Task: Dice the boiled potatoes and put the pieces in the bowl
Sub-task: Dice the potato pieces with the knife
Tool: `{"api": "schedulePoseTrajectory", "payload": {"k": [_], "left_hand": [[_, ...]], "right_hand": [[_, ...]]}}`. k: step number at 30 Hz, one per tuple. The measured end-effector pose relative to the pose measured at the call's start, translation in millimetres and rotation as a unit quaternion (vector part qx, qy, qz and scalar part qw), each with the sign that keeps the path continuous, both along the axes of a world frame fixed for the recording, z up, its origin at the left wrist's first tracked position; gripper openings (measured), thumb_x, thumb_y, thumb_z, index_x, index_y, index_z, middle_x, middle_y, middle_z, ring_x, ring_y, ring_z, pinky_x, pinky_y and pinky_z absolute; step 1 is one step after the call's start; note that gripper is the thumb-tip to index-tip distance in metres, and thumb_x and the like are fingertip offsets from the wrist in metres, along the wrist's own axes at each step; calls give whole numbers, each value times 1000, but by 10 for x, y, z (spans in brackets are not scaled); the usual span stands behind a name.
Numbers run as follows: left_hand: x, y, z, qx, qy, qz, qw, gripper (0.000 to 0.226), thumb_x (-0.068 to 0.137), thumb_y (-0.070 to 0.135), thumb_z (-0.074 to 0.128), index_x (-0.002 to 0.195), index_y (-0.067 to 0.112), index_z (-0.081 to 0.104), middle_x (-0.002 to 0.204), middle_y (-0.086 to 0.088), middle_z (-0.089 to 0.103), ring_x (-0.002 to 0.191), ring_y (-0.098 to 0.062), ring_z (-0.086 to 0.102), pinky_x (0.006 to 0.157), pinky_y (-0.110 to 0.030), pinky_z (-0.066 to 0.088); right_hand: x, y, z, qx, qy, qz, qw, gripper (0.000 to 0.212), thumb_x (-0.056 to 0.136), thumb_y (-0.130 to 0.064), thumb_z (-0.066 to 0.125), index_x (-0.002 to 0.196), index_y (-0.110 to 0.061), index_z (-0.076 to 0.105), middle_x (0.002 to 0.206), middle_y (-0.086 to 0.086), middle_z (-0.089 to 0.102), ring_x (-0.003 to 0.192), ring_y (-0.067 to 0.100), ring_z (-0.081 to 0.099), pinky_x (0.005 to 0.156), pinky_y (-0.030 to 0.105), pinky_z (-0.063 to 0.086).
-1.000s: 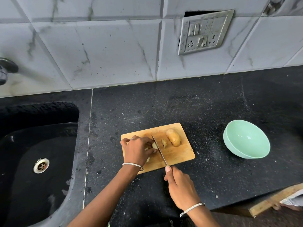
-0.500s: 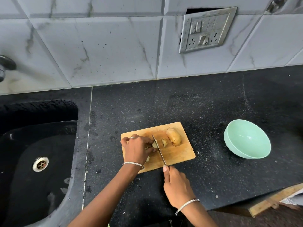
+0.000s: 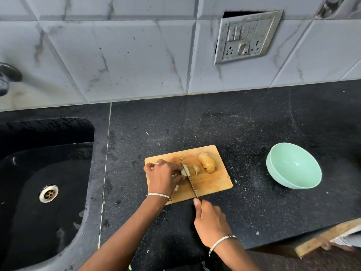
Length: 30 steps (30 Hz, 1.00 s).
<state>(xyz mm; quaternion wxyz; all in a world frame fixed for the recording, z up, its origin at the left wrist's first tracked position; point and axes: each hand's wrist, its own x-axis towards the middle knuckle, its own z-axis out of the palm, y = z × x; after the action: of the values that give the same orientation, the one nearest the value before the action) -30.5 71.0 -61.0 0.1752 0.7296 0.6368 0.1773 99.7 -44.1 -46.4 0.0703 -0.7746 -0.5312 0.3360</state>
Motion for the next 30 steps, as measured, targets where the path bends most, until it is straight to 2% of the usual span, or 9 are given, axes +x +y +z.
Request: {"api": "schedulePoseTrajectory", "payload": {"k": [3, 10, 18, 21, 25, 30], "left_hand": [[-12, 4, -8, -3, 1, -2, 1000, 26, 77, 47, 73, 102, 39, 71, 103, 20, 68, 110, -9, 48, 90, -38, 14], [-38, 31, -5, -8, 17, -2, 1000, 35, 73, 48, 75, 107, 38, 69, 99, 18, 69, 110, -12, 49, 91, -39, 17], [-99, 14, 7, 10, 1, -3, 1000, 18, 76, 46, 74, 92, 38, 72, 95, 19, 69, 105, -11, 49, 89, -39, 16], [-92, 16, -6, 7, -4, -3, 1000, 17, 77, 46, 73, 92, 39, 73, 96, 21, 68, 105, -11, 48, 90, -40, 17], [-88, 20, -5, 10, -9, -2, 1000, 16, 77, 45, 73, 92, 39, 73, 96, 20, 69, 105, -11, 49, 90, -39, 15], [-84, 28, 8, 11, 1, -3, 1000, 16, 78, 45, 73, 92, 38, 73, 96, 20, 69, 105, -11, 49, 90, -39, 15]], "right_hand": [[89, -190, -24, 2, -1, -1, 1000, 46, 101, -53, 16, 89, -26, 51, 85, -4, 58, 88, 24, 62, 73, 38, 48], [116, -233, 98, 47, 12, 0, 999, 47, 101, -50, 14, 89, -25, 52, 84, -5, 61, 82, 18, 58, 72, 36, 43], [29, -77, -12, 51, -1, 16, 999, 46, 100, -53, 15, 87, -25, 49, 85, -3, 62, 85, 24, 62, 71, 38, 45], [9, -70, 4, 51, -2, 16, 999, 44, 101, -51, 16, 87, -25, 47, 86, -2, 61, 88, 26, 62, 75, 40, 48], [-28, -84, 35, 55, -13, 20, 998, 37, 103, -49, 16, 90, -26, 42, 81, -4, 53, 92, 28, 63, 71, 39, 45], [-22, -73, 57, 60, -11, 16, 998, 38, 102, -50, 17, 90, -26, 44, 80, -5, 54, 88, 27, 63, 71, 39, 48]]}}
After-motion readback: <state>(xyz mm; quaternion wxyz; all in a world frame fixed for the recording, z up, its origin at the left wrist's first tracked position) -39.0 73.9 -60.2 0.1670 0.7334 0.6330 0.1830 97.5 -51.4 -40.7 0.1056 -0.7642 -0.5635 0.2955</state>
